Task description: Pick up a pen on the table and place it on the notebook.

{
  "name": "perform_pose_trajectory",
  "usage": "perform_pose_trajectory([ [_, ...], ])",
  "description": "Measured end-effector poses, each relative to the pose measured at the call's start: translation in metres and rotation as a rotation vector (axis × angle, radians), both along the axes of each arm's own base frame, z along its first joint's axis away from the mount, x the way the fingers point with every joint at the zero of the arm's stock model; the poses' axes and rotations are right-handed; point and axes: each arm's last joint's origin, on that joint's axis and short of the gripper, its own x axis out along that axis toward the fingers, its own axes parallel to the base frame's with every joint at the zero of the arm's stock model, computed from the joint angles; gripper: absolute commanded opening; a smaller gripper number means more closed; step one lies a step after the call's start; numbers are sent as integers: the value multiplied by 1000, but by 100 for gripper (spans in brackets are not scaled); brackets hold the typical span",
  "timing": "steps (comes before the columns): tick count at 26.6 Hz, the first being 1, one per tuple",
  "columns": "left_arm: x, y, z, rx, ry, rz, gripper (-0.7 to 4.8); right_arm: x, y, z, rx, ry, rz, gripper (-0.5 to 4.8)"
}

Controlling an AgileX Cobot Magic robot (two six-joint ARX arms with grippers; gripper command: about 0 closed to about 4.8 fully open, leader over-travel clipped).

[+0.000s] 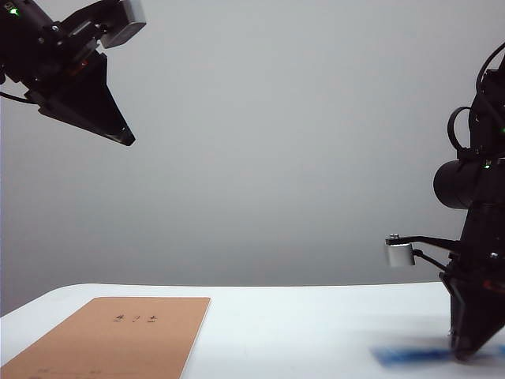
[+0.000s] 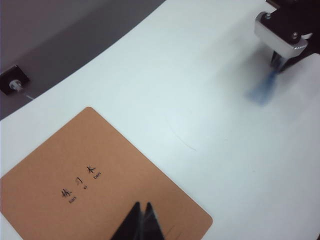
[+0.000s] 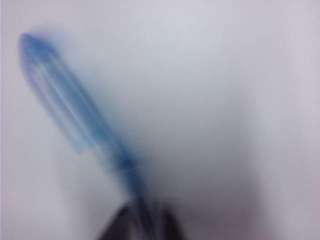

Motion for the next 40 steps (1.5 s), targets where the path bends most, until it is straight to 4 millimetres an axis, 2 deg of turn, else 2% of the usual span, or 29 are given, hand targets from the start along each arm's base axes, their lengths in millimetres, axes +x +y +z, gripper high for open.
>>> perform_pose_trajectory([
  [9,1,0,2,-7,-21,0,-5,1,2,-1,-9,-11,-54,27],
  [15,2,-1,2,-10,-33,0,-5,9,9,9,-35,-19,-73,26],
  [18,3,-1,3,-13,-42,0,-5,27,23,53,-23,-145,-54,26],
  [20,3,-1,4,-15,-46,0,-5,32,31,72,-5,-201,-37,26],
  [22,3,-1,4,-15,-46,0,-5,37,40,81,3,-225,-19,26],
  [25,2,-1,3,-12,-37,0,-5,35,56,86,4,-209,23,26],
  [29,-6,2,7,19,-13,23,-5,27,92,91,24,-235,105,30],
  [31,-15,7,18,80,-25,88,-5,20,112,92,36,-243,151,32],
  [33,-29,19,40,200,-118,257,-5,7,151,94,77,-289,221,35],
  [34,-34,22,44,215,-139,286,-5,4,162,95,99,-316,225,35],
  [40,-56,28,57,187,-160,316,-5,1,212,108,360,-445,188,35],
])
